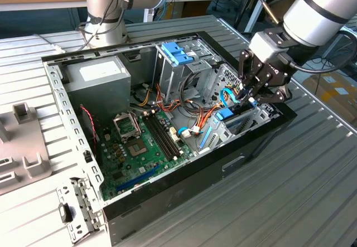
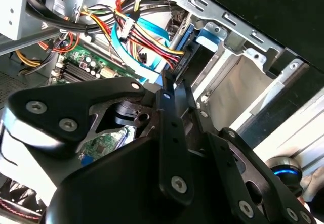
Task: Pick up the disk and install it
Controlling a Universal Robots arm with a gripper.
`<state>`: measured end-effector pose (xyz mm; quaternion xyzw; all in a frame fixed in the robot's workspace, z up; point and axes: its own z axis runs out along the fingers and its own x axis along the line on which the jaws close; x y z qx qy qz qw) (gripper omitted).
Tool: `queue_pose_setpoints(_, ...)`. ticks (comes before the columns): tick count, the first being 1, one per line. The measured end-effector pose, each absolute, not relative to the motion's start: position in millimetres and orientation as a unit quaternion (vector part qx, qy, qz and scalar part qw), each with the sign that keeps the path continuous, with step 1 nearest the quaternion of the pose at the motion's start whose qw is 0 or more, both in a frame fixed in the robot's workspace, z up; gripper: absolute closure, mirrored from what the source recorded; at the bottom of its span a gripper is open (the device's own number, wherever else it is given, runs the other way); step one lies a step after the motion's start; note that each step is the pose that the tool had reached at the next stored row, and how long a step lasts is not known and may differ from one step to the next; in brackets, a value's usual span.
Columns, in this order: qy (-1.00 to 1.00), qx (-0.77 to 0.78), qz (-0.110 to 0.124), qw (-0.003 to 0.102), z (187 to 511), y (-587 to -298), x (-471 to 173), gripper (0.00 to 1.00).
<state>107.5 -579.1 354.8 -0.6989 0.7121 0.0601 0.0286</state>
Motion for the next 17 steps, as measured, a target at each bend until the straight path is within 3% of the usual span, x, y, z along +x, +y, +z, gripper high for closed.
queue_pose_setpoints(3,0.712,-0.699,0.060,0.029,356.4,-578.5,107.5,0.78)
queue_pose_setpoints(5,0.712,-0.699,0.060,0.028,356.1,-578.4,107.5,0.89)
queue_pose_setpoints(17,0.712,-0.698,0.070,0.018,342.3,-582.2,108.3,0.89)
